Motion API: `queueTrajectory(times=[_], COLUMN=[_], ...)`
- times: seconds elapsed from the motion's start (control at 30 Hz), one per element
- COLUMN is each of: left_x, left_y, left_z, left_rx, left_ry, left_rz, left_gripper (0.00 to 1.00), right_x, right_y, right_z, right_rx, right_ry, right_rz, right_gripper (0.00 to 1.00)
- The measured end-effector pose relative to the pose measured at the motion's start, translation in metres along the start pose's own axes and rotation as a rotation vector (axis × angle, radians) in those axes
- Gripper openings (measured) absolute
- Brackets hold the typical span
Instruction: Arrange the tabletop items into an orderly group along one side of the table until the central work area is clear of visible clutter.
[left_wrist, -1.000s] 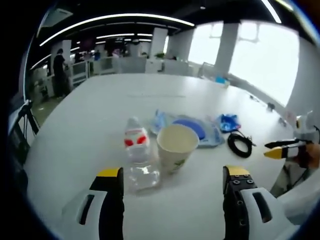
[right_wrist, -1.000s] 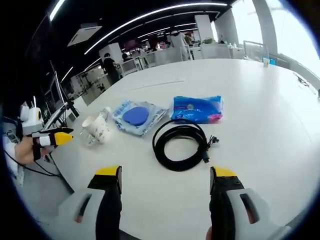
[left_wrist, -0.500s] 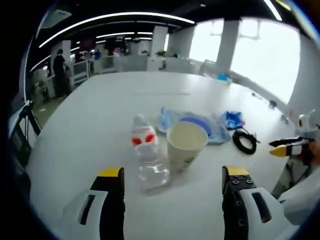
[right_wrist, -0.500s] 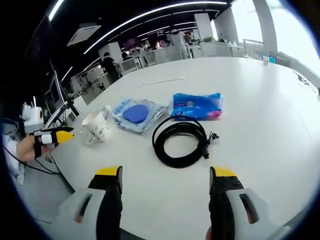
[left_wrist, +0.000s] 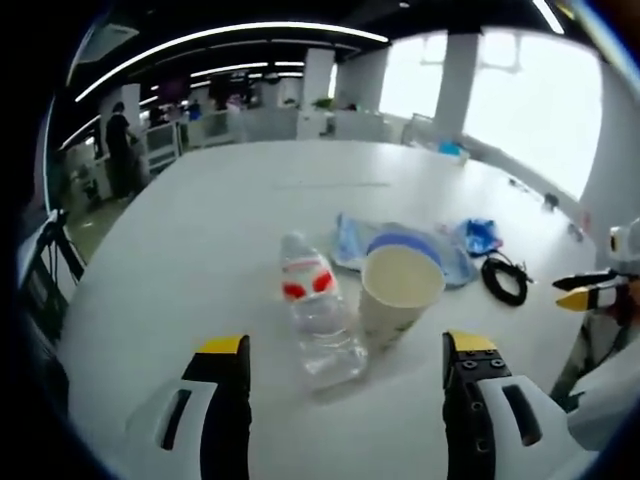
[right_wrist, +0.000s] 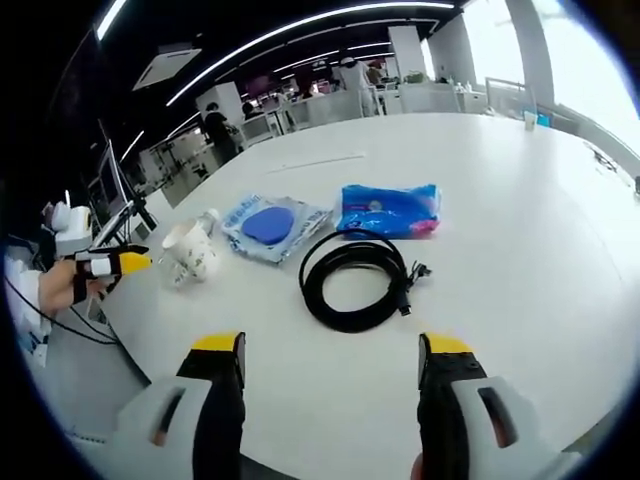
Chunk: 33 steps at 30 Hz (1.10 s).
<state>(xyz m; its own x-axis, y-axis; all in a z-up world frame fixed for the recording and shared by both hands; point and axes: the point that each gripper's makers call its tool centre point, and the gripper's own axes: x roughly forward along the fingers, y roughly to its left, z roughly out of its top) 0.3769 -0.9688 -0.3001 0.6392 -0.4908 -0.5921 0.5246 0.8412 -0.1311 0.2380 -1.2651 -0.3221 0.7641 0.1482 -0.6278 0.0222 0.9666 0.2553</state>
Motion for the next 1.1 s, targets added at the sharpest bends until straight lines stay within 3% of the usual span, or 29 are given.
queueTrajectory(times=[0.47,1.1], left_x=[0.006,0.023], left_y=[0.008,0.027], left_z=[0.0,0.015], left_rx=[0.018,0.023], left_ry=[0.024,0.03], left_rz=[0.004,0.016], left_gripper=[0.73,0.71], right_x=[0.004,0.012], right_y=[0.002,0.0], right_z=[-0.012,-0.011], right_rx=[0.009,0.015], right_ry=[0.029,0.041], right_rz=[0.001,-0.003], right_gripper=[0.68,0.67])
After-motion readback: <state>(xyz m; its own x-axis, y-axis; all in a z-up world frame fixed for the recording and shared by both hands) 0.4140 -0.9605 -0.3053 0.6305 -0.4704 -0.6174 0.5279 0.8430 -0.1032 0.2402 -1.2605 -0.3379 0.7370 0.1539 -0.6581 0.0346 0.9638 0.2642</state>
